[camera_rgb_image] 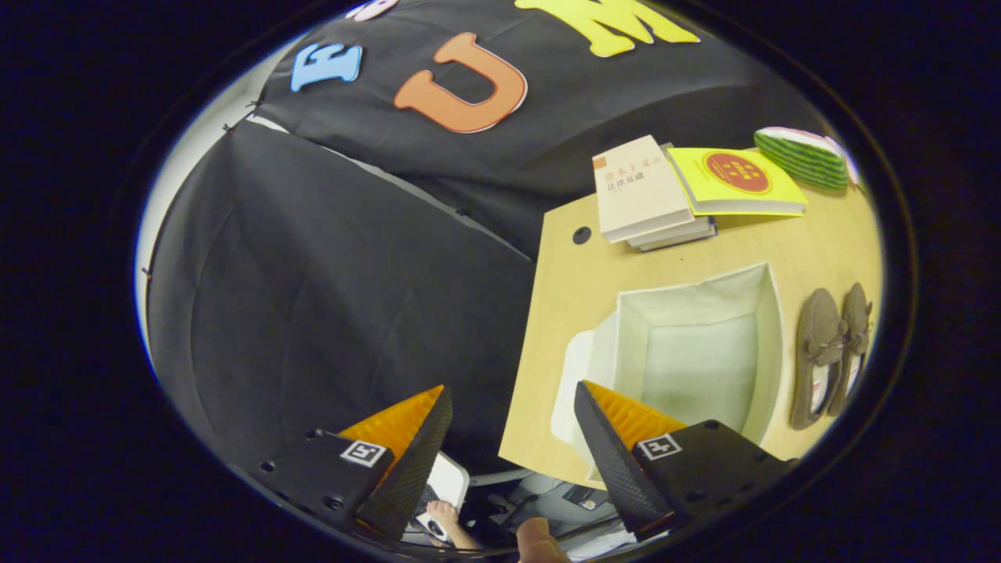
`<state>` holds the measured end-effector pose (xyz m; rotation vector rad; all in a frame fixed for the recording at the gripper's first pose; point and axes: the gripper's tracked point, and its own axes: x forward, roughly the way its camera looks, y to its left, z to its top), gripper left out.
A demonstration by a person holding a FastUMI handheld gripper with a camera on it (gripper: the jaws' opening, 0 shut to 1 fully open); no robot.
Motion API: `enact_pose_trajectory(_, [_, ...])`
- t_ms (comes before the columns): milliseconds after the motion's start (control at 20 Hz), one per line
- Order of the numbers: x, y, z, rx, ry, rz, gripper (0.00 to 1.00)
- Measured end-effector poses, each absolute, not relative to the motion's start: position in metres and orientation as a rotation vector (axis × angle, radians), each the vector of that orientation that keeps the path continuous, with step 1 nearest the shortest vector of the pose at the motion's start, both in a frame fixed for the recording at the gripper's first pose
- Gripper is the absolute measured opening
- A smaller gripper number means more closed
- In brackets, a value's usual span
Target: Open the storage box then place both shoes into the box .Put the left shoe in first, then the right shoe, with the right side of both shoes facing outward in a uniform manner.
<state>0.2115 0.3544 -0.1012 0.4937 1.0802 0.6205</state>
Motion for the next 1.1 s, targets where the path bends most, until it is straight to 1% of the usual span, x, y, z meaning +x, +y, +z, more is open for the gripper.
enact_pose_trajectory(600, [0.213,0.226,-0.154,0.269,1.096,0.454,1.00])
enact_pose_trajectory(700, [0.211,0.203,-0.166,0.266,1.124,0.418,1.00])
enact_pose_trajectory(1000, [0.208,0.118,-0.204,0.177,1.164,0.246,1.00])
enact_pose_trajectory(1100, [0.197,0.092,-0.229,0.182,1.250,0.142,1.00])
